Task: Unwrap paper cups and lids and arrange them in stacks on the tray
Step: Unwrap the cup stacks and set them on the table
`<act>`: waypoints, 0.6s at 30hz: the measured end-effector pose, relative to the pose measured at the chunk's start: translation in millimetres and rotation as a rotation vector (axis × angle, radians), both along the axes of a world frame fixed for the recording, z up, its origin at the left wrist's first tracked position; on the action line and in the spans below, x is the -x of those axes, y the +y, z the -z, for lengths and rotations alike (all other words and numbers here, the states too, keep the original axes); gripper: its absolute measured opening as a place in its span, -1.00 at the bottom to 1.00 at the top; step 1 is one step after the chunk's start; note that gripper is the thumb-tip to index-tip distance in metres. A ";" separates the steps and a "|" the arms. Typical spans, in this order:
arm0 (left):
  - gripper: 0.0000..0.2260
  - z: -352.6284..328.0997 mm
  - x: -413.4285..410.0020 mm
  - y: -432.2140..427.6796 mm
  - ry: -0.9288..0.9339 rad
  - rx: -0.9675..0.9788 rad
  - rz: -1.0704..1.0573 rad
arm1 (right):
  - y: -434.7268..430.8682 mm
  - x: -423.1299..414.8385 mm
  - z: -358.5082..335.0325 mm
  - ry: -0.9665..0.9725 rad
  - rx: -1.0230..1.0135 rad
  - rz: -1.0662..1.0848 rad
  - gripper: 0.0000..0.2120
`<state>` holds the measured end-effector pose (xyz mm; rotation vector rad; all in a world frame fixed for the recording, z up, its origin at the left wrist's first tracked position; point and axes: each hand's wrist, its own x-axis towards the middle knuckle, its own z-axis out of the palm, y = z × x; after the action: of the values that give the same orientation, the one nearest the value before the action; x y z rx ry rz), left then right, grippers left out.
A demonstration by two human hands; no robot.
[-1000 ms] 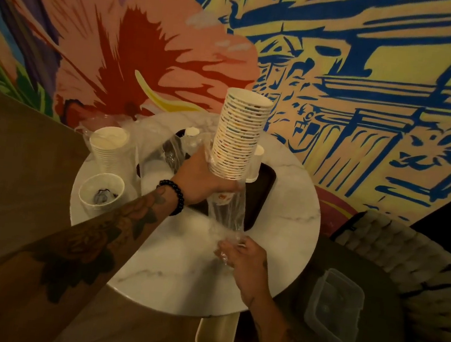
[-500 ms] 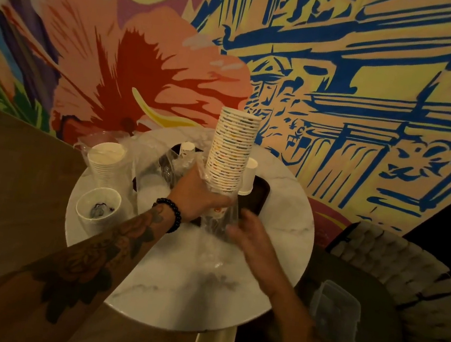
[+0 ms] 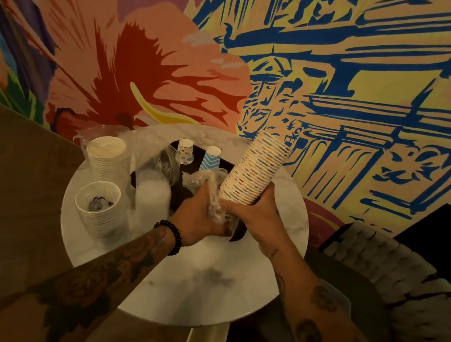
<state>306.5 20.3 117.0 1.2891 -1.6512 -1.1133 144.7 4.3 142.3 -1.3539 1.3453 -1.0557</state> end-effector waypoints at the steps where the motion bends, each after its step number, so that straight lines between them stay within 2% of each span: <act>1: -0.03 1.3 -0.1 2.3 0.014 -0.006 -0.001 | 0.4 0.5 2.8 -0.007 -0.008 0.003 -0.03; 7: -0.04 12.8 -0.6 12.7 0.106 -0.060 -0.027 | -0.6 4.0 10.7 -0.082 0.026 0.066 -0.17; 11: -0.24 14.0 -1.0 20.3 0.212 -0.183 -0.051 | -6.4 11.0 6.3 -0.095 0.061 0.081 -0.27; 18: -0.32 29.6 -3.1 27.8 0.315 -0.401 -0.130 | -19.2 19.7 3.0 -0.112 0.090 0.057 -0.11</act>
<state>309.6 48.1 87.4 1.3579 -1.1328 -1.5292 124.9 -14.8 139.3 -1.3082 1.2733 -1.2251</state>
